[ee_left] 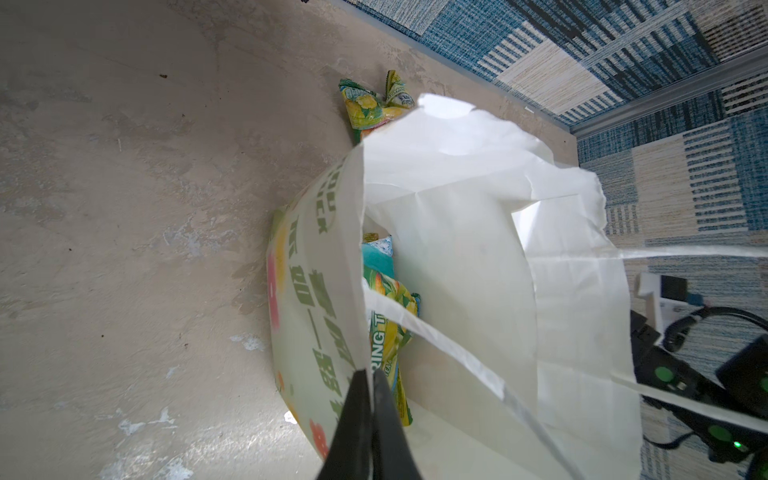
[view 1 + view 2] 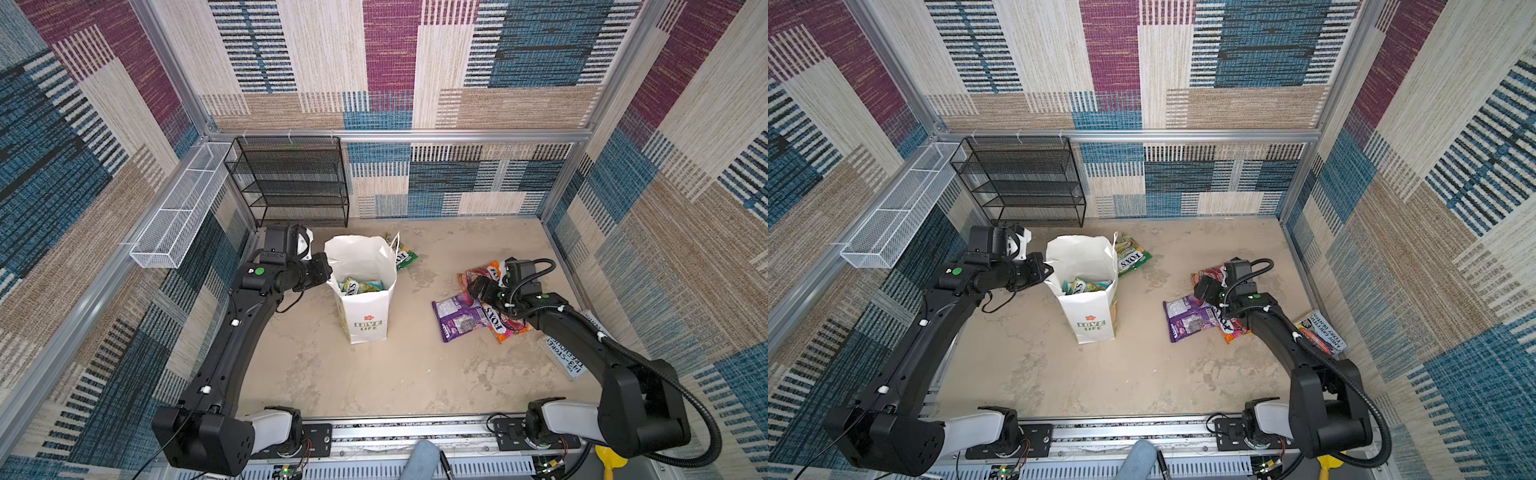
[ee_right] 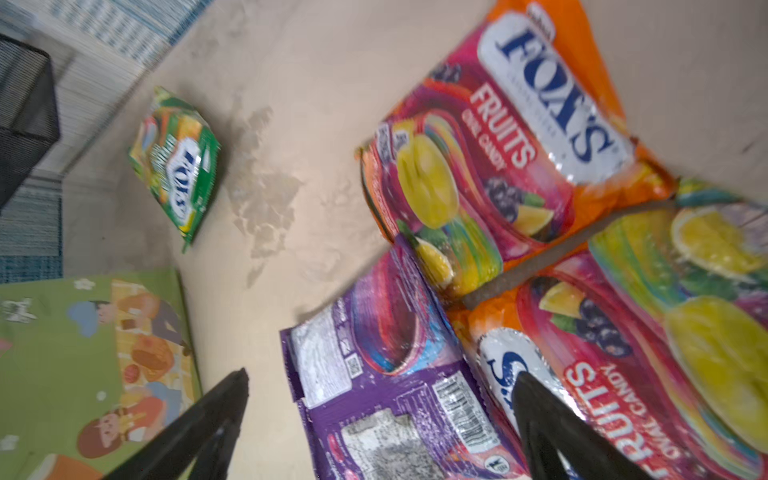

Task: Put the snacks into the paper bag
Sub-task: 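Lower the right gripper onto the purple Fox's bag and grasp it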

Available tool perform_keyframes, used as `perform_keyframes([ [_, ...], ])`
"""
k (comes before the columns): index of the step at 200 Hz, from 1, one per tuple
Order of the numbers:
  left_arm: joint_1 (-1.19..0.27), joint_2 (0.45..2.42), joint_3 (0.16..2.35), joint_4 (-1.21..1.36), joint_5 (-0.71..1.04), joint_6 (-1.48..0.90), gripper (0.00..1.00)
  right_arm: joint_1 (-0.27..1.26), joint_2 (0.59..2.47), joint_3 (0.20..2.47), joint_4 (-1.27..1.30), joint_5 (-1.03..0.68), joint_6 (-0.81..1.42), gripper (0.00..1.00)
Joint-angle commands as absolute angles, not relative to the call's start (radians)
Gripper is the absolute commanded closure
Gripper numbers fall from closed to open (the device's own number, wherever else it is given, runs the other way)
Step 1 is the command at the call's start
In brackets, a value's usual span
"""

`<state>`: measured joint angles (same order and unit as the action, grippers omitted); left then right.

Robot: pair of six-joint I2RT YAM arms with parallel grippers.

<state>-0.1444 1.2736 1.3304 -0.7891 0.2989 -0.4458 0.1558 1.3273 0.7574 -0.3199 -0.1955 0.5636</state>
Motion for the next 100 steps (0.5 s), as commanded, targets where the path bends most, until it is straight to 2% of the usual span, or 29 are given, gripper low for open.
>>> perform_keyframes([
  [1, -0.143, 1.274, 1.328, -0.733, 0.325, -0.431, 1.00, 0.155, 1.380, 0.741, -0.204, -0.256, 0.537, 0.02],
  [44, -0.139, 1.269, 1.328, -0.733, 0.324, -0.429, 1.00, 0.156, 1.521, 0.754, -0.177, -0.324, 0.495, 0.06],
  [100, -0.132, 1.277, 1.321, -0.722, 0.349, -0.440, 1.00, 0.172, 1.537, 0.705, -0.178, -0.253, 0.505, 0.12],
])
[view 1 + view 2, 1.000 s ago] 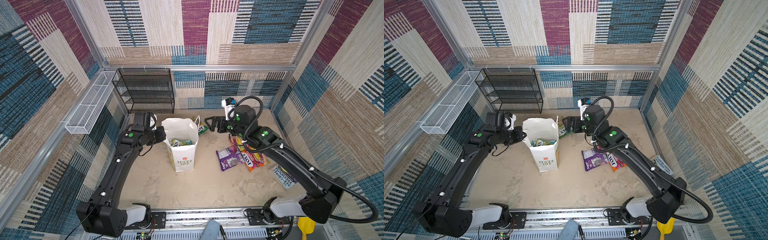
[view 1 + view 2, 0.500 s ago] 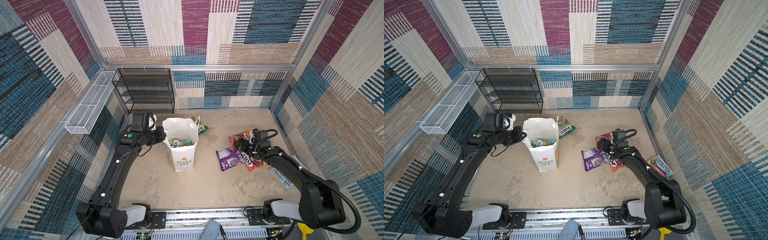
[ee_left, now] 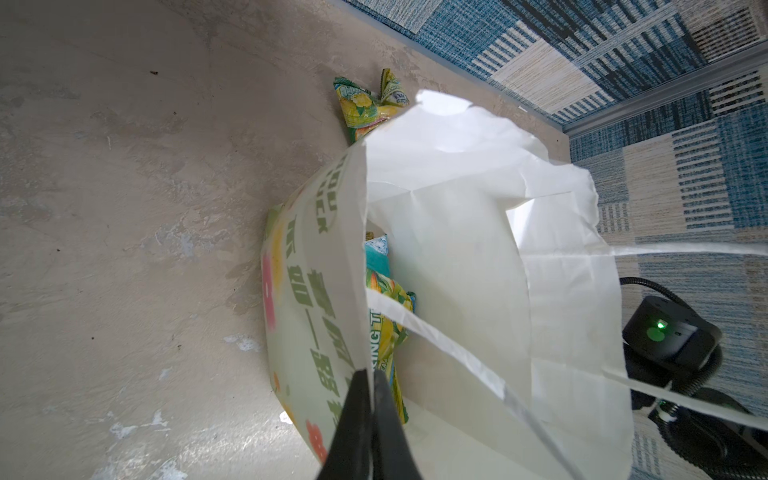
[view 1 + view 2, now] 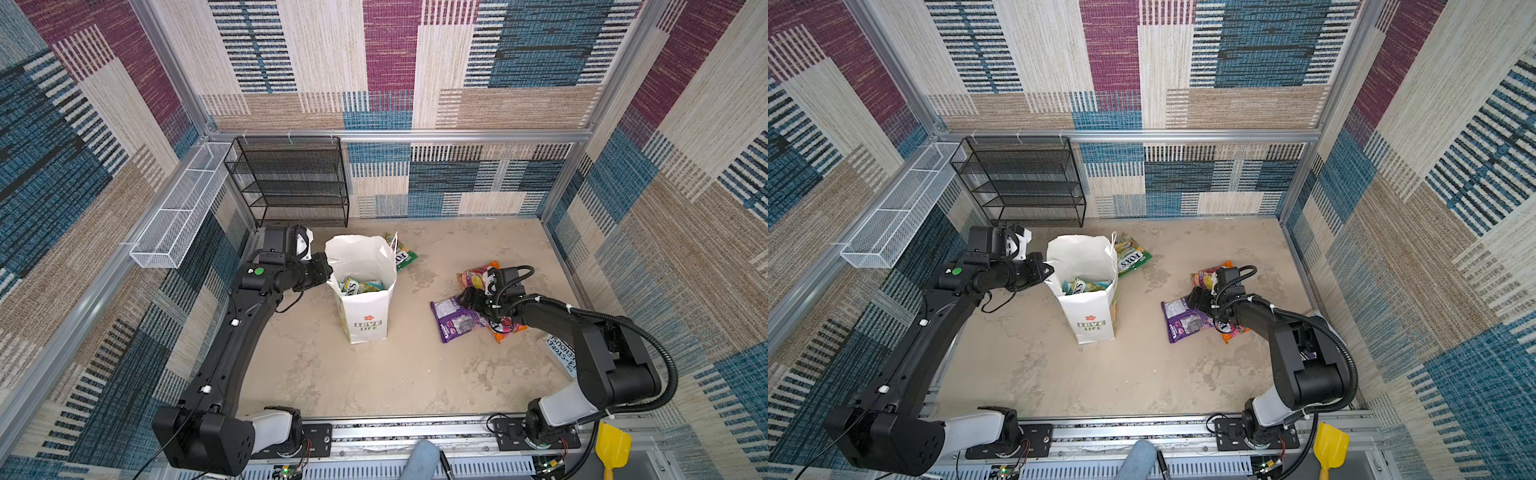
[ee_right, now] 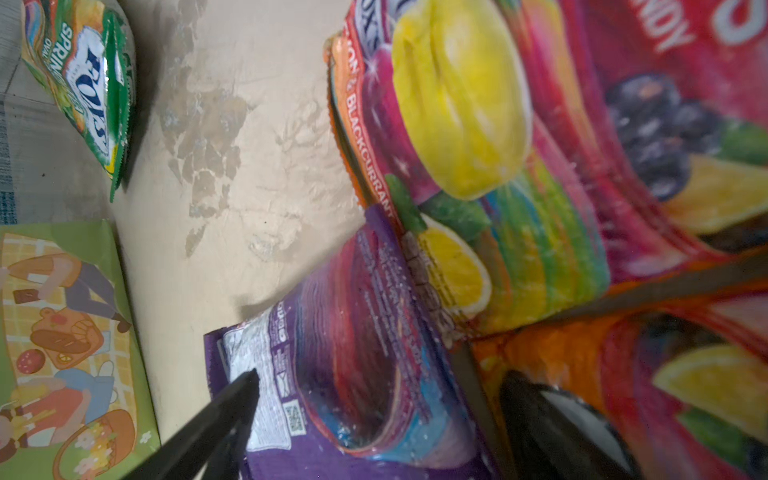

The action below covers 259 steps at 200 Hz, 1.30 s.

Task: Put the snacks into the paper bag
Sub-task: 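Lower the right gripper onto the purple Fox's bag and grasp it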

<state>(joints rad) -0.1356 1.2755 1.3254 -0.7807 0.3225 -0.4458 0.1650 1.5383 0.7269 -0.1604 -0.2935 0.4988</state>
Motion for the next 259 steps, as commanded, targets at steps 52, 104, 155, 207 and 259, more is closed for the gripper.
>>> perform_keyframes([
  [52, -0.129, 1.282, 1.316, -0.715, 0.361, -0.445, 1.00, 0.178, 1.546, 0.678, -0.149, -0.228, 0.534, 0.33],
  [104, -0.118, 1.264, 1.311, -0.701, 0.385, -0.450, 1.00, 0.179, 1.527, 0.672, -0.135, -0.270, 0.540, 0.70],
  [155, -0.115, 1.256, 1.304, -0.676, 0.431, -0.453, 1.00, 0.178, 1.454, 0.683, -0.139, -0.327, 0.538, 0.88],
  [207, -0.115, 1.232, 1.276, -0.615, 0.498, -0.480, 1.00, 0.182, 1.294, 0.734, -0.188, -0.372, 0.570, 1.00],
  [259, -0.114, 1.229, 1.272, -0.615, 0.489, -0.486, 1.00, 0.196, 1.086, 0.861, -0.245, -0.332, 0.617, 1.00],
])
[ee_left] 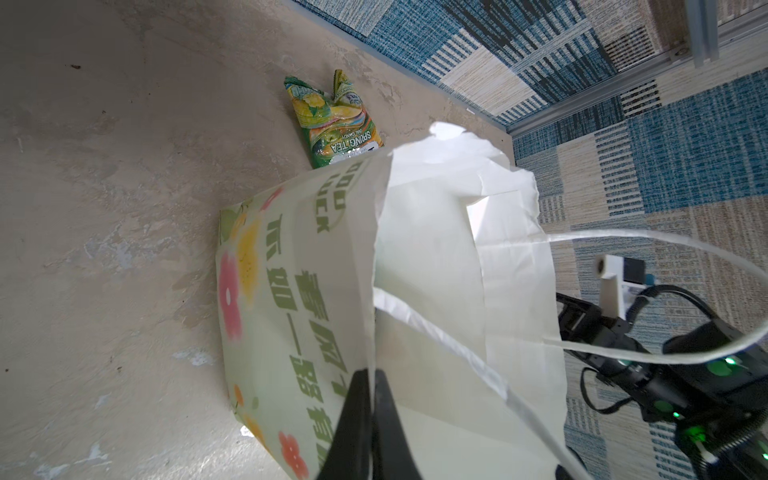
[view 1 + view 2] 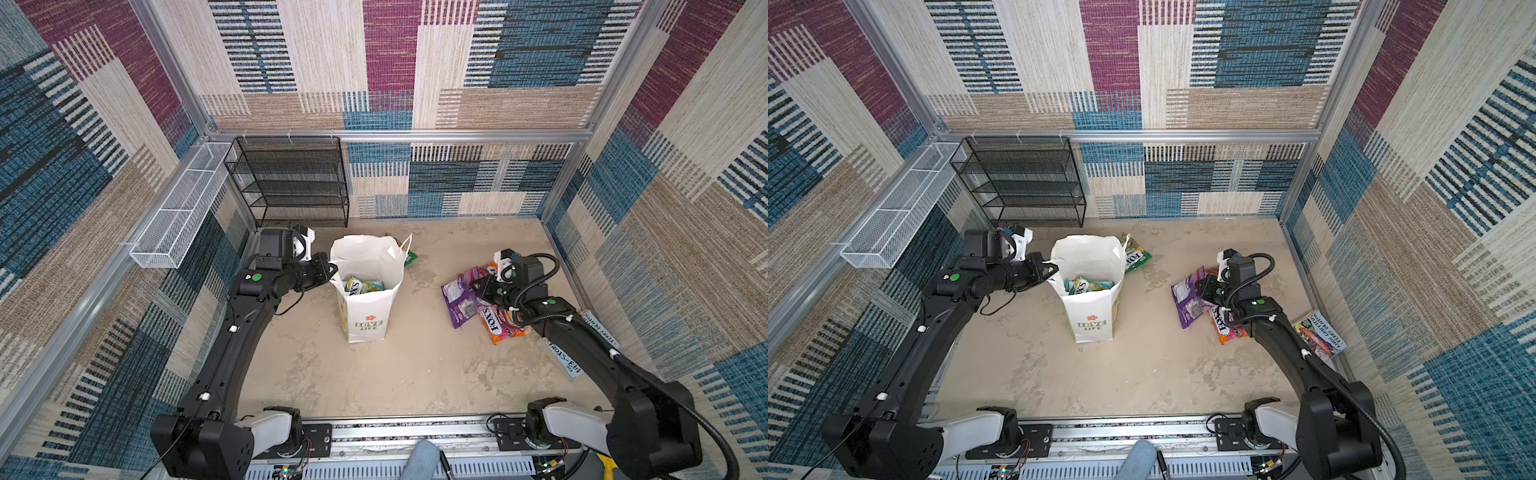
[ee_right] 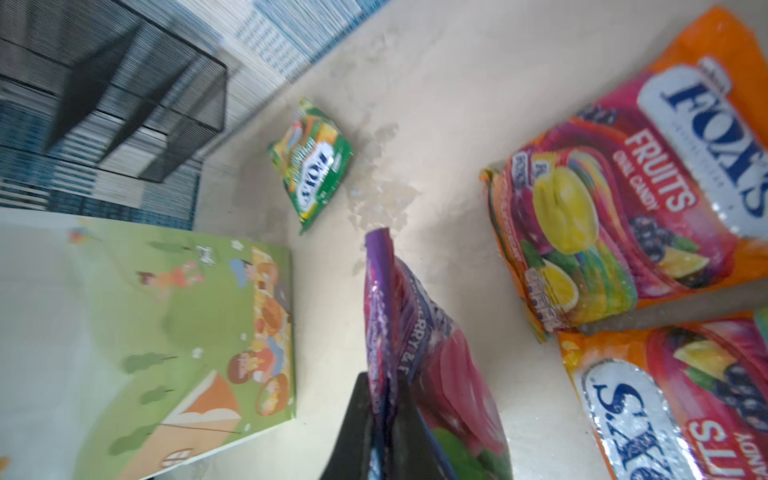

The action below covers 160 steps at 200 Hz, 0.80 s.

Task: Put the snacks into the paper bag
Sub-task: 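Lower the right gripper onto the purple Fox's bag and grasp it, then lift the purple bag with the right gripper over the paper bag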

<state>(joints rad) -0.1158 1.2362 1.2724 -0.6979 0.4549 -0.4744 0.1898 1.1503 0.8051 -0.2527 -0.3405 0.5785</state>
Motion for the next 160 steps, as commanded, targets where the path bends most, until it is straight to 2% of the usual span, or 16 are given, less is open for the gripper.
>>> perform_keyframes([
  [1, -0.114, 1.230, 1.272, -0.615, 0.490, -0.486, 1.00, 0.196, 1.083, 0.863, -0.245, -0.331, 0.617, 1.00],
  [35, -0.113, 1.238, 1.270, -0.606, 0.512, -0.488, 1.00, 0.215, 1.024, 1.011, -0.243, -0.322, 0.644, 1.00],
  [72, -0.114, 1.241, 1.266, -0.603, 0.514, -0.489, 1.00, 0.265, 1.044, 1.195, -0.183, -0.314, 0.663, 1.00],
  [160, -0.114, 1.248, 1.265, -0.598, 0.516, -0.486, 1.00, 0.580, 1.353, 1.563, -0.129, -0.254, 0.598, 1.00],
])
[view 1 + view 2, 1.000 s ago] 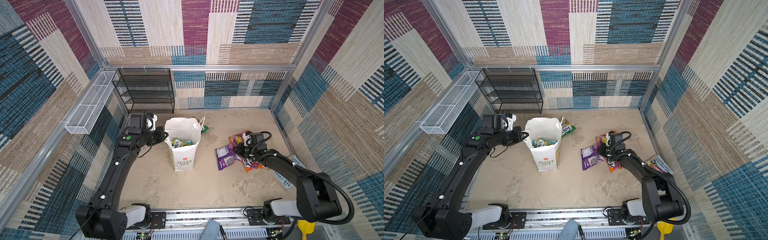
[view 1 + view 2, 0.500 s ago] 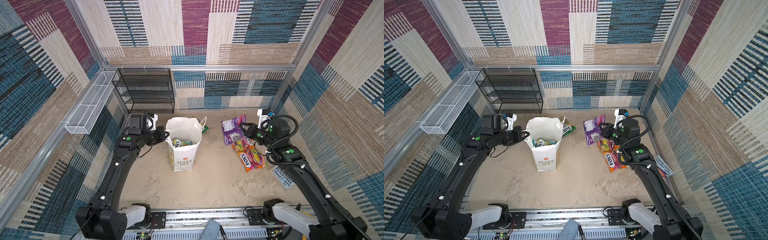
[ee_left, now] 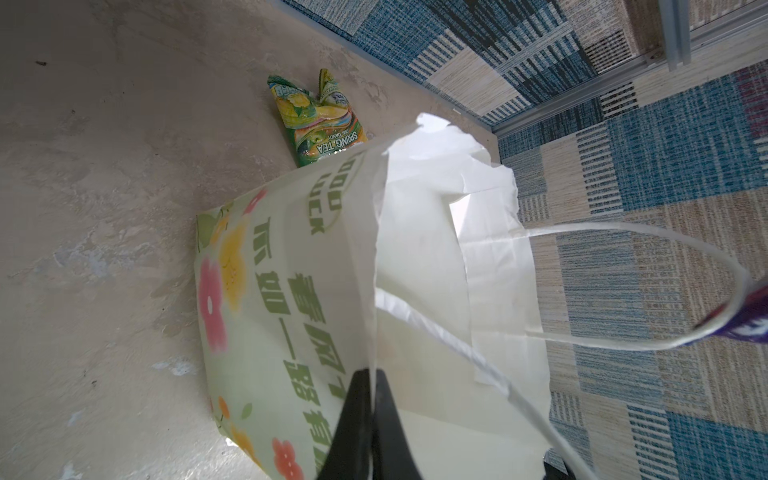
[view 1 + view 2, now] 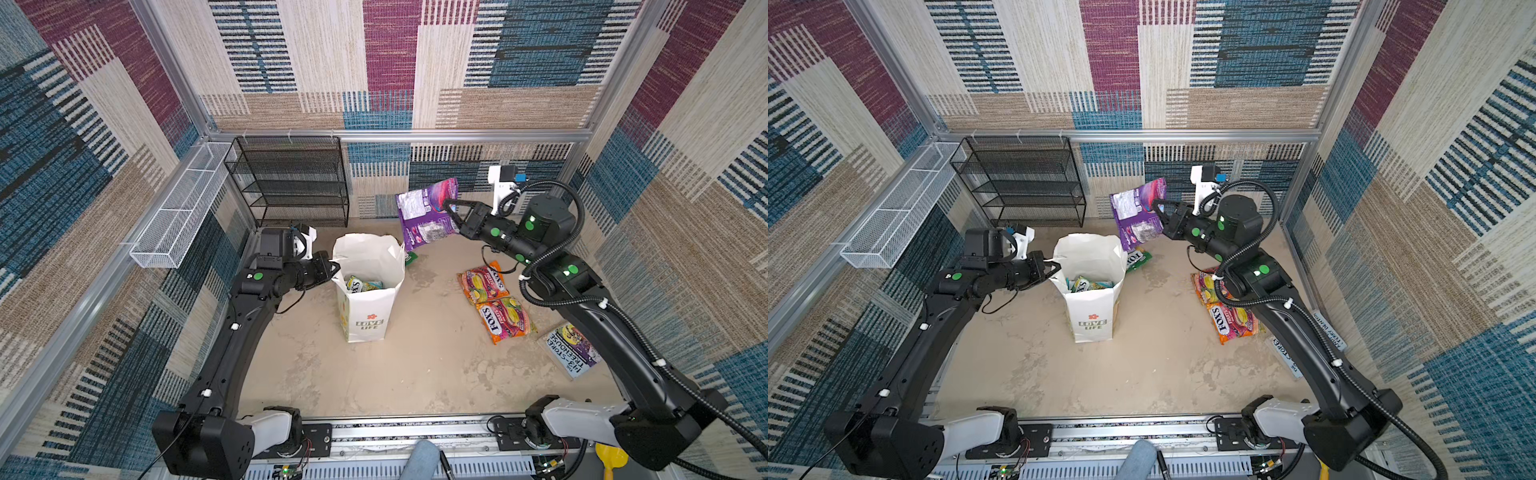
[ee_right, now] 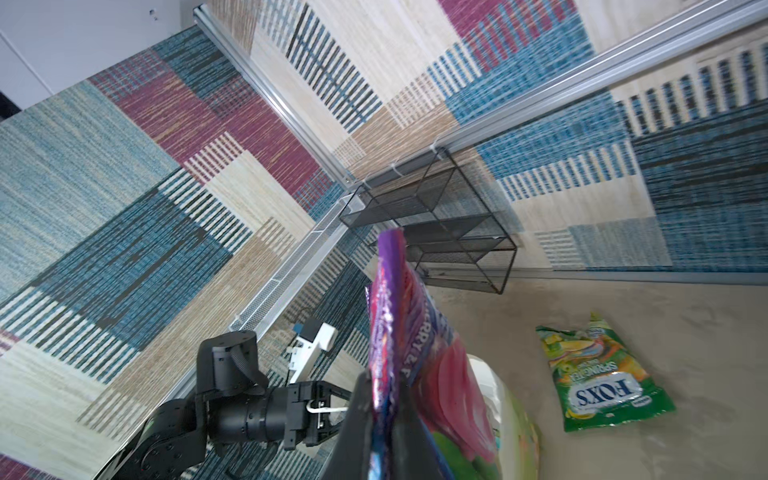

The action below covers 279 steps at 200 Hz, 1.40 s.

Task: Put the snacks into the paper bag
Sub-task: 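Lift the purple bag with the right gripper over the paper bag, then lower the purple bag into the paper bag and open the right gripper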

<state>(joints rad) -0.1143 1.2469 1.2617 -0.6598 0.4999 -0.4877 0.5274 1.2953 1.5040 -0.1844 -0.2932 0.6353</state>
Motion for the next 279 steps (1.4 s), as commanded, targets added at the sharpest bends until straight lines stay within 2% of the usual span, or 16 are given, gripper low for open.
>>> perform_keyframes([
  [1, -0.114, 1.248, 1.265, -0.598, 0.516, -0.486, 1.00, 0.583, 1.356, 1.565, -0.129, -0.254, 0.597, 1.00],
  [59, -0.114, 1.250, 1.265, -0.598, 0.515, -0.488, 1.00, 0.702, 1.536, 1.665, -0.210, -0.214, 0.550, 1.00],
  [107, -0.114, 1.244, 1.264, -0.599, 0.513, -0.488, 1.00, 0.743, 1.628, 1.658, -0.227, -0.213, 0.566, 1.00],
  [232, -0.114, 1.240, 1.266, -0.604, 0.508, -0.489, 1.00, 0.799, 1.665, 1.537, -0.298, -0.217, 0.560, 0.98],
  [279, -0.114, 1.244, 1.263, -0.603, 0.504, -0.489, 1.00, 0.804, 1.746, 1.594, -0.390, -0.242, 0.535, 0.88],
])
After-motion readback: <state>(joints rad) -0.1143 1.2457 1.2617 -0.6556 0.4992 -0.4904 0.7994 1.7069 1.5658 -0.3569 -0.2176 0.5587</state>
